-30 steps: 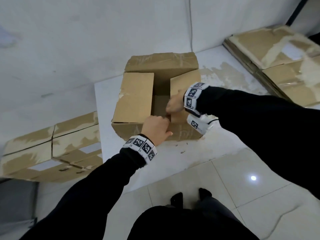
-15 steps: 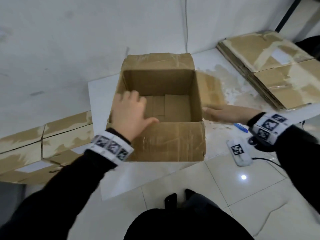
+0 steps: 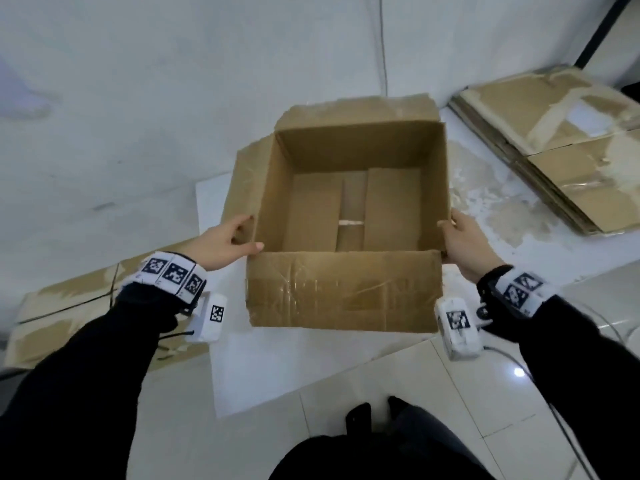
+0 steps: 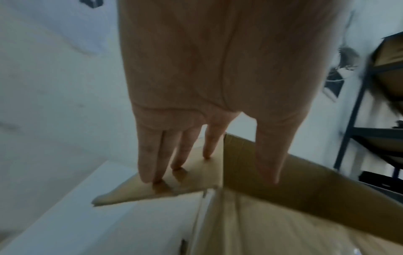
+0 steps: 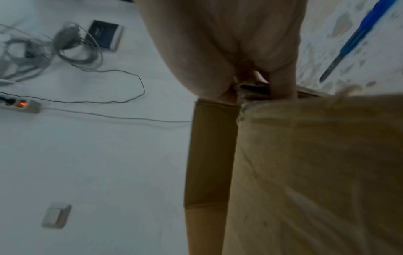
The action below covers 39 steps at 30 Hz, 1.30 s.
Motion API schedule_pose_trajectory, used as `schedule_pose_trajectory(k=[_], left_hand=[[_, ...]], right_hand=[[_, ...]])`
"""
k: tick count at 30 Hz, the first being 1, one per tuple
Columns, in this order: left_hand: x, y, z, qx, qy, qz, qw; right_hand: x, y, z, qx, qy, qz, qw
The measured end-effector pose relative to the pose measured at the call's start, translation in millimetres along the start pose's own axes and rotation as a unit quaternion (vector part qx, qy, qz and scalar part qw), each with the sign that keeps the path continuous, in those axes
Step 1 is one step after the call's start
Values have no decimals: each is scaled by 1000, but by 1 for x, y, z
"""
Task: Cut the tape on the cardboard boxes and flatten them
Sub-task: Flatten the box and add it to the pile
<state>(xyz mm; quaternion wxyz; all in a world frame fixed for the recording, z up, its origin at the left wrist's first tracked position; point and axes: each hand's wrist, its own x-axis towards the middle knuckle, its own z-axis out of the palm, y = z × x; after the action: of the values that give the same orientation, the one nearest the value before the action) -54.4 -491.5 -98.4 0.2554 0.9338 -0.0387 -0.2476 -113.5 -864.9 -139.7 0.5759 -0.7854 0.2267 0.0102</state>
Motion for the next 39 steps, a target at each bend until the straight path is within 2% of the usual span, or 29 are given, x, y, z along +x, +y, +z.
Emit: schedule_pose_trajectory(k=[3,5,7,8,11,16,18,20,22,24,26,28,31,35,37,39], left_hand=[[9,64,-12,69,128,139,980],[8,121,-9,74,228,230,943],[9,175,-1,63,282,275,917],[11,198,4,47,281,280,917],[25,237,20,15,206,237,949],[50,242,34,74,185,188,962],[60,246,31,78,154,184,968],[73,255,24,128,125,172,969],[83,266,17,137,127,156,970],[89,272,16,106,152,126,975],[88,272,22,106,153,80,979],[79,267,32,132,121,49,983],[60,257,37,147,82,26,985],[31,235,34,136,35,26,990],[19,224,35,126,22,45,991],[9,213,33,118,11,61,991]], right_hand=[[-18,20,8,-21,77,-70,994],[-38,37,28,-10,78,-85,993],[-57,57,49,9,68,-96,993],[-62,65,56,12,68,-116,991],[-64,75,61,-5,73,-145,987],[-66,71,60,-76,45,-183,979],[-55,70,60,-75,42,-194,977],[-35,69,57,-68,52,-193,978],[-21,69,56,-56,48,-184,980],[-21,68,57,-6,12,-178,984],[-31,71,56,1,-9,-237,972],[-32,83,50,-24,-45,-296,954],[-21,84,8,29,-135,-210,968],[20,66,-46,64,-132,-129,981],[43,46,-53,97,-200,-84,971],[57,23,-53,176,-261,-38,948]])
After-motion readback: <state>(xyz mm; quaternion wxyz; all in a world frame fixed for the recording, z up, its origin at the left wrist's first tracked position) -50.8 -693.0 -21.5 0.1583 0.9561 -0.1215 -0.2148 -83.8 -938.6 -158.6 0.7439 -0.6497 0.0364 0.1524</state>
